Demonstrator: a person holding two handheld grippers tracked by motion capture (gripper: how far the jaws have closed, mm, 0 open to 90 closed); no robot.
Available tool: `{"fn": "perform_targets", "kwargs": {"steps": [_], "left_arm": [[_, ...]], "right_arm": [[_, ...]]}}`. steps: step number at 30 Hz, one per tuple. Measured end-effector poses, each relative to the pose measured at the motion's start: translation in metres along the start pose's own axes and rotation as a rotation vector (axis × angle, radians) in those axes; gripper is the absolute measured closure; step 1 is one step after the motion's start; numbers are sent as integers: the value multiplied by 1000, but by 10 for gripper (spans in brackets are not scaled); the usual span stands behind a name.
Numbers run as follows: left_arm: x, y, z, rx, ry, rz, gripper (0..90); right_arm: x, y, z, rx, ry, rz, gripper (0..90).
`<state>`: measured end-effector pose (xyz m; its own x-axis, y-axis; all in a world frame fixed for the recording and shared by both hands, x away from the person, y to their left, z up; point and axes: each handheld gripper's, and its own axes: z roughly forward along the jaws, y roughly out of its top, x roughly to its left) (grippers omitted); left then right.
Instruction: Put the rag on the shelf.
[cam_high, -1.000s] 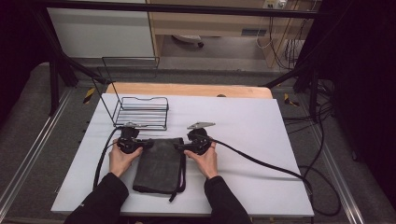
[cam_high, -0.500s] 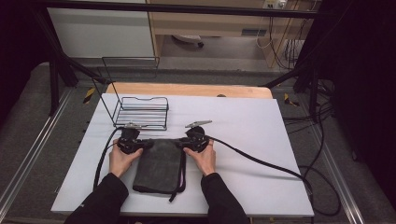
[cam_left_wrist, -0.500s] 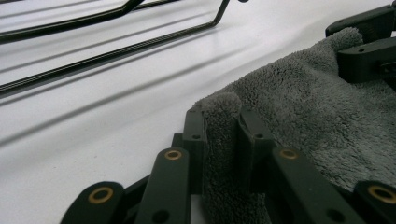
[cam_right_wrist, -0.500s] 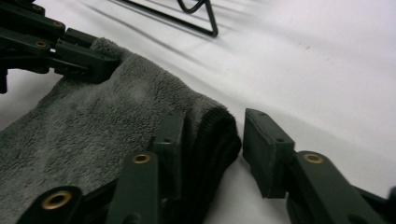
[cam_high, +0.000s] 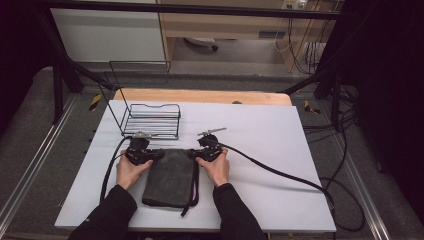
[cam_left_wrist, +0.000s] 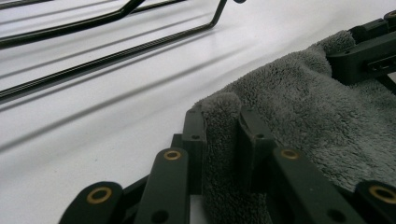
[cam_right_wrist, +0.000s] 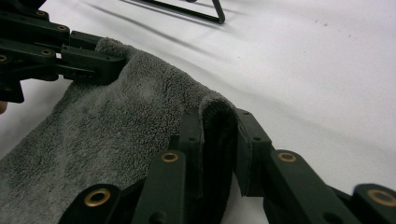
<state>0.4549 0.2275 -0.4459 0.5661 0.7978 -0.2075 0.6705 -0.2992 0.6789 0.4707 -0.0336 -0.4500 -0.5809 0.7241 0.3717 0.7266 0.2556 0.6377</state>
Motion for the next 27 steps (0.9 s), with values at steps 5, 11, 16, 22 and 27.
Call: {"fn": "perform_targets", "kwargs": {"steps": [5,11,16,22,27], "left_arm": [[0,0,-1,-2,1,-5,762],[2,1,-6,-13,-11,-17,779],[2,1,-16,-50,-18,-10,783],[0,1,-31,-107,-33,-7,785],[-2,1,-45,-152,-45,-2,785]], "right_arm": [[-1,1,0,4,7,19,775],[0,2,-3,-12,11,5,779],[5,2,-10,-55,15,-11,782],[13,1,-20,-121,23,-44,783],[20,2,-30,-180,41,-58,783]]}}
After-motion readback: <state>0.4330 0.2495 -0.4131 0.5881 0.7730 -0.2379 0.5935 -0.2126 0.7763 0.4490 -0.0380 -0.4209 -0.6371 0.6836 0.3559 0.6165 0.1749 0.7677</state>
